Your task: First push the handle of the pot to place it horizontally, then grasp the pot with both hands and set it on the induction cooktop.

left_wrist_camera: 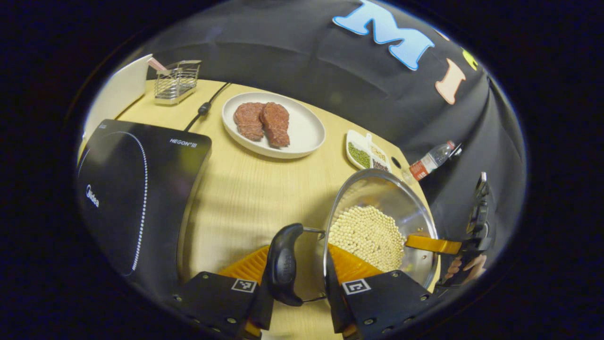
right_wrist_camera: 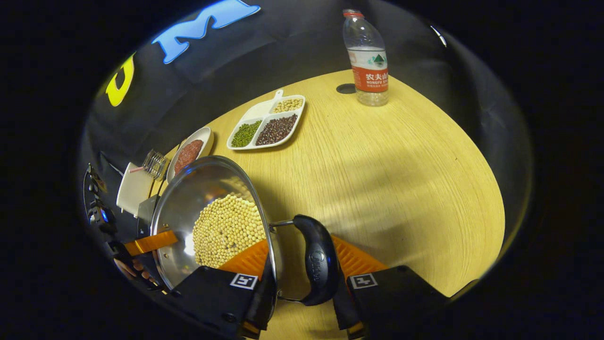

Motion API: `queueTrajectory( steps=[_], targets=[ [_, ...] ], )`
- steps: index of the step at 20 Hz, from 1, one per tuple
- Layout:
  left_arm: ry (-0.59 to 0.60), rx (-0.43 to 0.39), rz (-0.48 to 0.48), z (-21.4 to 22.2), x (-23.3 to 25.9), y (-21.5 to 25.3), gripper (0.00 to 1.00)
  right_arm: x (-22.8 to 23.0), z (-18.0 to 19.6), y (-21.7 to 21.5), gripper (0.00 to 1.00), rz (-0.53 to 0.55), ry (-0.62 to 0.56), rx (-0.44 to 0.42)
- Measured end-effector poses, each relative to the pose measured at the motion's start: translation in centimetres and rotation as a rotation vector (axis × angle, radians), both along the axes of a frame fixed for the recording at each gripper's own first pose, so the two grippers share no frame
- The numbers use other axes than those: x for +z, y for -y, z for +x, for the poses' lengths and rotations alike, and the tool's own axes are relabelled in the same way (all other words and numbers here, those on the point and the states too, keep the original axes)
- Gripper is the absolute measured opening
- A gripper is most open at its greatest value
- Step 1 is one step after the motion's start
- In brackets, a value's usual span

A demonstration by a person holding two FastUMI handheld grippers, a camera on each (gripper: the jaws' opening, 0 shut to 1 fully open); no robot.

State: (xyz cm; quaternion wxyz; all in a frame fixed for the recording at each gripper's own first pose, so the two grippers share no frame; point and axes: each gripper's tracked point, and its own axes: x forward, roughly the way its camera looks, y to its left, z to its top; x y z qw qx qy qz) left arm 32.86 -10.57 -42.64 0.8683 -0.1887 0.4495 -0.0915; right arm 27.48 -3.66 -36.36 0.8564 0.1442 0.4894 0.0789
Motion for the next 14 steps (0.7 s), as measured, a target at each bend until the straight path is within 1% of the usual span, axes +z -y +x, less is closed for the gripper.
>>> queueTrajectory(
  steps=[1, 2, 3, 4, 5, 6, 7, 8, 9, 10, 12, 14],
  targets=[
    [-0.007, -0.007, 0.007, -0.1, -0.3, 0.2, 0.5, 0.0, 0.0, 0.1, 0.54, -0.003, -0.01, 0.002],
    [-0.016, -0.009, 0.012, -0.1, -0.5, 0.1, 0.46, 0.2, -0.2, -0.1, 0.52, -0.003, -0.013, 0.002],
    [-0.025, -0.007, 0.013, -0.3, -0.4, 0.3, 0.5, 0.1, -0.2, -0.2, 0.54, -0.007, -0.014, 0.009],
    [-0.025, -0.008, 0.015, -0.4, -0.4, 0.3, 0.49, 0.0, -0.3, -0.3, 0.54, -0.01, -0.013, 0.011],
    [-0.027, -0.003, 0.012, -0.2, -0.6, 0.5, 0.45, -0.1, -0.3, -0.5, 0.52, -0.013, -0.015, 0.013],
    [-0.031, 0.002, 0.011, -0.1, -0.6, 0.6, 0.52, -0.3, -0.4, -0.8, 0.54, -0.013, -0.021, 0.013],
    [-0.033, 0.001, 0.013, 0.1, -0.5, 0.6, 0.52, -0.3, -0.5, -0.9, 0.52, -0.01, -0.025, 0.011],
    [-0.028, -0.002, 0.016, 0.2, -0.2, 0.5, 0.52, -0.4, -0.5, -1.1, 0.54, -0.009, -0.026, 0.011],
    [-0.025, -0.004, 0.018, 0.2, 0.1, 0.1, 0.52, -0.4, -0.5, -1.2, 0.54, -0.009, -0.023, 0.013],
    [-0.024, -0.003, 0.018, 0.1, 0.0, 0.1, 0.52, -0.6, -0.4, -1.2, 0.52, -0.011, -0.019, 0.016],
    [-0.019, -0.001, 0.013, 0.1, -0.2, 0.3, 0.52, -0.4, -0.2, -0.9, 0.52, -0.01, -0.012, 0.017],
    [-0.01, 0.002, 0.011, 0.1, -0.4, 0.2, 0.52, 0.0, 0.0, -0.6, 0.54, -0.014, -0.005, 0.023]
  ],
)
